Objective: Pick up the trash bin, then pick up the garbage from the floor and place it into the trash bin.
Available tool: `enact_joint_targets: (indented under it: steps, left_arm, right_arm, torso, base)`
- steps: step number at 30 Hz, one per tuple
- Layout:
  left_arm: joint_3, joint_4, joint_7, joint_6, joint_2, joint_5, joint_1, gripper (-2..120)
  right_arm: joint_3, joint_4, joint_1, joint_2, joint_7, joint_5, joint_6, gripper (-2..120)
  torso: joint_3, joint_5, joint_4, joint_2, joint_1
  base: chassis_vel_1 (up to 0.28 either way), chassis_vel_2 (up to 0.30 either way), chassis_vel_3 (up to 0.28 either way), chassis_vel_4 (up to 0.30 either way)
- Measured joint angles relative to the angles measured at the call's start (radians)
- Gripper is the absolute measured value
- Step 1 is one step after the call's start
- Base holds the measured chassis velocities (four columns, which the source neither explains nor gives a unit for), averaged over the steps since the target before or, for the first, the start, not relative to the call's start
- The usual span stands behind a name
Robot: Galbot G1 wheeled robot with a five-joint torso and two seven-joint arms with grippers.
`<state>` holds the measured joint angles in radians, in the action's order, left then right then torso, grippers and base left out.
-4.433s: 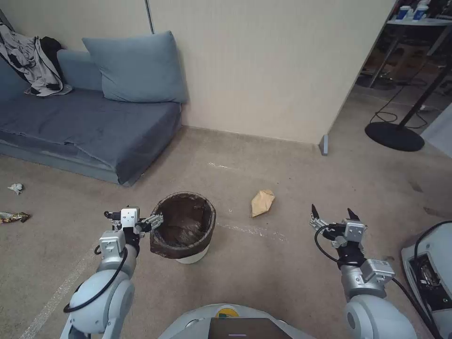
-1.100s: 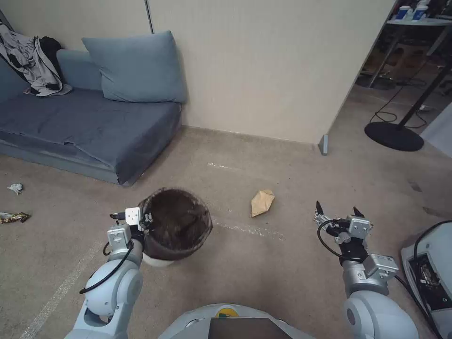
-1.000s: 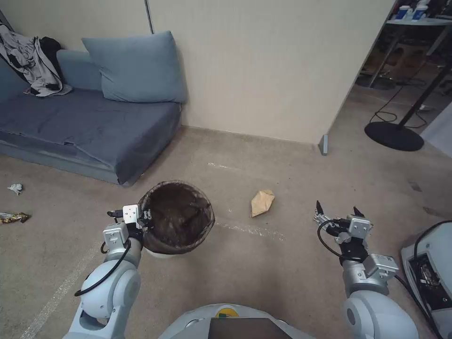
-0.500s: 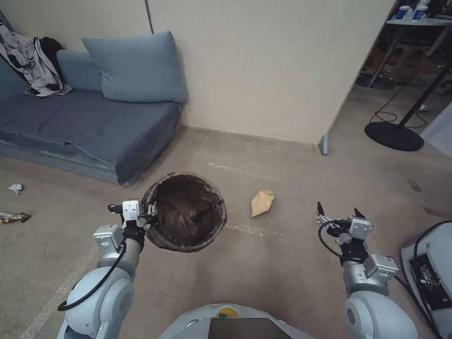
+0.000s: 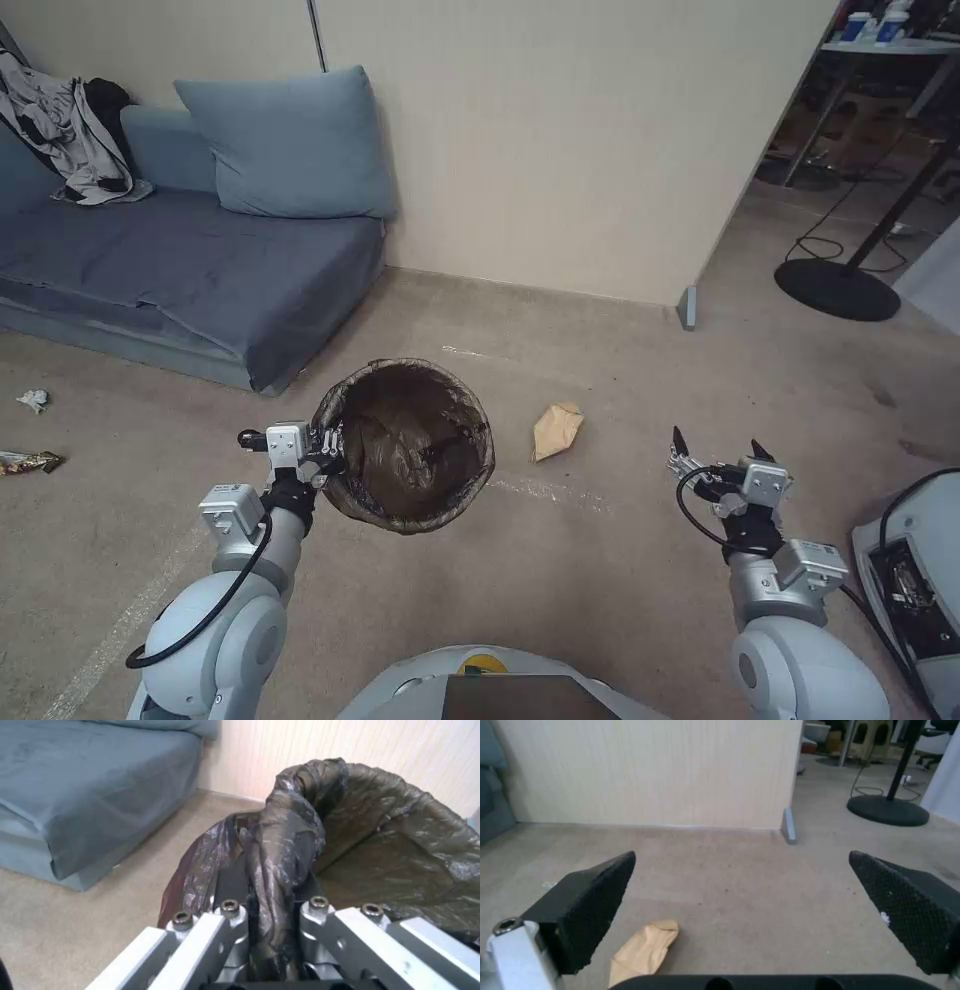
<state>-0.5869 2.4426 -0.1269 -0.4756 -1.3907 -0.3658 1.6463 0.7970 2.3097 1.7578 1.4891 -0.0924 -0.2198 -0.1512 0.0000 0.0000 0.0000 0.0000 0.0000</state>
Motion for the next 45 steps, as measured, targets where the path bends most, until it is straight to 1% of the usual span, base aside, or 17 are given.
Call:
enact_joint_targets:
  steps: [16,18,45]
  left_arm:
    - [-0.003,-0.02,-0.002,-0.004,-0.006,0.029,-0.001,7]
    - [-0.003,-0.024,-0.003,-0.006,-0.007,0.033,-0.002,7]
    - [-0.002,-0.028,-0.005,-0.007,-0.008,0.038,0.002,7]
  right_arm:
    - [0.002,0.001,-0.001,-0.001,0.012,-0.003,-0.001,100]
    - [0.002,0.0,-0.001,0.0,0.012,-0.003,-0.001,100]
    - [-0.007,-0.003,0.004,-0.001,0.022,-0.001,-0.001,100]
  torso:
    - [0.0,0.0,0.0002,0.0,0.0]
    - [0.0,-0.0001,-0.0001,0.0,0.0]
    - [0.0,0.0,0.0001,0.0,0.0]
  base:
    - [-0.003,0.002,0.004,-0.003]
    - [-0.082,0.053,0.063,-0.061]
    - [-0.089,0.086,0.091,-0.094]
